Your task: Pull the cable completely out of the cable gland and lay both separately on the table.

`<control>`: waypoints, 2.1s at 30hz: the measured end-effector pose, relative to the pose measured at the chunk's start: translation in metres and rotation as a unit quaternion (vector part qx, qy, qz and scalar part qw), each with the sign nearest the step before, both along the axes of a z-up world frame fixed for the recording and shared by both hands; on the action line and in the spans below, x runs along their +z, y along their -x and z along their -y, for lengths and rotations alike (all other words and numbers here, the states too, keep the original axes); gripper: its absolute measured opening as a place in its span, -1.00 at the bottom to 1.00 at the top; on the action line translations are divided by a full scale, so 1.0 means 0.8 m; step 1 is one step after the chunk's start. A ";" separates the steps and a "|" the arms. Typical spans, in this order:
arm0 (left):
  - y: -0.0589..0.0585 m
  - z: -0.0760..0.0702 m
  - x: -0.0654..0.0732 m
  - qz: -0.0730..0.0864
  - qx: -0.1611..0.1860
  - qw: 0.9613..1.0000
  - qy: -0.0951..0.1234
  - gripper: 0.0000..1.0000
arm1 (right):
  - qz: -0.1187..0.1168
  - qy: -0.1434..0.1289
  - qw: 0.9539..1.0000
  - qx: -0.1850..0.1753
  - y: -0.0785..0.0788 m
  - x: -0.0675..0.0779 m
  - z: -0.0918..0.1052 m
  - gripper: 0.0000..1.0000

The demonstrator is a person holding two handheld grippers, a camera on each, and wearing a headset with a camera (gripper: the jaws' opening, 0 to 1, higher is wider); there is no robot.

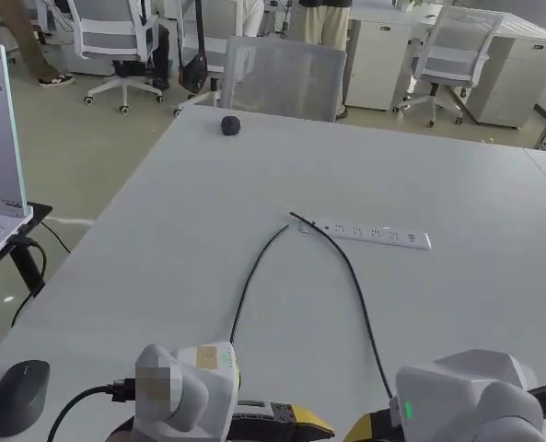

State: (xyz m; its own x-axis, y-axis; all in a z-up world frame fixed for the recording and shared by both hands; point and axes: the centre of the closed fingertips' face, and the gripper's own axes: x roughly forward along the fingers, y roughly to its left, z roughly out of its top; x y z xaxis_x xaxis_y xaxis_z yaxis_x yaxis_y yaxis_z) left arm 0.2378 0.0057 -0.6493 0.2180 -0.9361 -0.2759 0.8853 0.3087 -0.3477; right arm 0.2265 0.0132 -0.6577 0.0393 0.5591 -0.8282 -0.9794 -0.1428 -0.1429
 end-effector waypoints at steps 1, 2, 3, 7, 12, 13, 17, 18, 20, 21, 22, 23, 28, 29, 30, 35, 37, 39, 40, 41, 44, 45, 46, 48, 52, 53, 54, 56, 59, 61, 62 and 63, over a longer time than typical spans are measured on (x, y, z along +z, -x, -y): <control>0.000 0.000 0.000 0.000 0.000 1.000 0.001 -0.54 | 0.001 -0.001 1.000 0.002 0.001 0.001 0.000 -0.86; 0.001 0.000 0.001 -0.002 -0.002 1.000 0.005 -0.60 | 0.001 -0.002 1.000 0.005 0.002 0.001 0.000 -0.86; 0.005 0.002 0.003 -0.007 -0.009 1.000 0.010 -0.64 | 0.001 -0.001 1.000 0.006 0.002 0.001 0.001 -0.86; 0.011 0.005 0.001 -0.003 -0.016 1.000 0.004 -0.68 | 0.002 0.004 1.000 0.018 0.006 -0.002 0.002 -0.86; 0.010 0.005 0.000 -0.001 -0.012 1.000 -0.002 -0.68 | 0.001 0.006 1.000 0.018 0.006 -0.003 0.003 -0.85; 0.007 0.005 0.001 0.011 -0.010 1.000 -0.005 -0.69 | 0.006 0.005 1.000 0.018 0.004 -0.002 0.002 -0.85; 0.006 0.005 0.003 -0.003 -0.006 1.000 -0.006 -0.70 | 0.011 0.002 1.000 0.017 0.002 -0.001 0.002 -0.84; 0.007 0.005 0.003 -0.004 -0.009 1.000 -0.005 -0.71 | 0.007 0.000 1.000 0.016 0.003 -0.001 0.002 -0.84; 0.007 0.005 0.002 -0.008 -0.009 1.000 -0.005 -0.71 | 0.005 -0.001 1.000 0.018 0.003 -0.001 0.002 -0.83; 0.006 0.005 0.002 -0.009 -0.006 1.000 -0.004 -0.71 | 0.007 -0.002 1.000 0.020 0.003 -0.001 0.002 -0.82; 0.005 0.004 0.001 -0.006 -0.005 1.000 -0.004 -0.71 | 0.010 -0.004 1.000 0.019 0.001 -0.002 0.002 -0.82; 0.005 0.004 0.001 -0.007 -0.004 1.000 -0.004 -0.71 | 0.003 -0.008 1.000 0.014 0.001 -0.002 0.002 -0.81; 0.012 0.008 0.000 0.002 -0.016 1.000 -0.009 -0.71 | -0.033 -0.008 0.999 -0.001 -0.001 -0.005 0.009 -0.70; 0.013 0.009 -0.001 0.007 -0.019 1.000 -0.012 -0.71 | -0.045 -0.006 0.999 -0.002 0.001 -0.006 0.011 -0.69; 0.015 0.010 -0.001 0.015 -0.024 0.999 -0.015 -0.71 | -0.060 -0.005 0.998 -0.005 0.002 -0.006 0.014 -0.69; 0.018 0.010 -0.004 0.031 -0.036 0.999 -0.024 -0.71 | -0.119 0.003 0.993 -0.016 0.006 -0.006 0.026 -0.68; 0.021 0.010 -0.004 0.039 -0.043 0.998 -0.028 -0.71 | -0.146 -0.010 0.989 -0.021 0.009 0.000 0.022 -0.68; 0.022 0.010 -0.006 0.050 -0.047 0.997 -0.033 -0.71 | -0.177 -0.019 0.984 -0.029 0.010 0.005 0.018 -0.68; 0.022 0.010 -0.007 0.050 -0.049 0.997 -0.035 -0.71 | -0.185 -0.023 0.982 -0.030 0.008 0.006 0.016 -0.68; 0.023 0.010 -0.009 0.054 -0.051 0.997 -0.039 -0.71 | -0.199 -0.021 0.979 -0.032 0.009 0.005 0.015 -0.68; 0.024 0.010 -0.011 0.060 -0.054 0.996 -0.044 -0.71 | -0.231 -0.009 0.973 -0.021 0.013 -0.001 0.012 -0.64; 0.024 0.010 -0.012 0.062 -0.054 0.996 -0.045 -0.71 | -0.230 -0.012 0.973 -0.020 0.011 -0.002 0.010 -0.62; 0.024 0.011 -0.012 0.066 -0.055 0.995 -0.046 -0.71 | -0.230 -0.011 0.973 -0.019 0.009 -0.004 0.009 -0.61; 0.024 0.012 -0.011 0.067 -0.056 0.995 -0.047 -0.71 | -0.248 -0.004 0.969 -0.010 0.012 -0.005 0.009 -0.69; 0.025 0.014 -0.009 0.071 -0.058 0.995 -0.050 -0.71 | -0.263 0.000 0.965 -0.004 0.013 -0.005 0.007 -0.76; 0.025 0.014 -0.009 0.071 -0.057 0.995 -0.050 -0.71 | -0.270 0.004 0.963 -0.002 0.016 -0.006 0.007 -0.77; 0.024 0.014 -0.009 0.070 -0.056 0.995 -0.050 -0.71 | -0.269 0.004 0.963 -0.001 0.016 -0.007 0.007 -0.78; 0.024 0.013 -0.009 0.072 -0.056 0.995 -0.051 -0.71 | -0.269 0.009 0.963 0.002 0.017 -0.009 0.008 -0.79; 0.023 0.013 -0.009 0.063 -0.052 0.995 -0.049 -0.71 | -0.269 0.017 0.963 0.005 0.021 -0.011 0.009 -0.80; 0.023 0.014 -0.010 0.061 -0.049 0.996 -0.052 -0.71 | -0.261 0.016 0.965 0.005 0.021 -0.012 0.007 -0.82; 0.024 0.014 -0.010 0.056 -0.048 0.996 -0.051 -0.71 | -0.259 0.018 0.966 0.004 0.021 -0.012 0.007 -0.83; 0.020 0.013 -0.010 0.059 -0.041 0.996 -0.054 -0.71 | -0.233 0.014 0.972 0.005 0.015 -0.013 0.006 -0.84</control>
State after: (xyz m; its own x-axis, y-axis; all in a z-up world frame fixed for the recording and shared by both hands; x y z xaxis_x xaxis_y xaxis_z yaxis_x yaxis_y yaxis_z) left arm 0.2216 -0.0045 -0.6577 0.1793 -0.9179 -0.3540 0.9416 0.2644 -0.2087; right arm 0.2147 0.0085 -0.6682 -0.3503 0.5347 -0.7690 -0.9350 -0.1509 0.3210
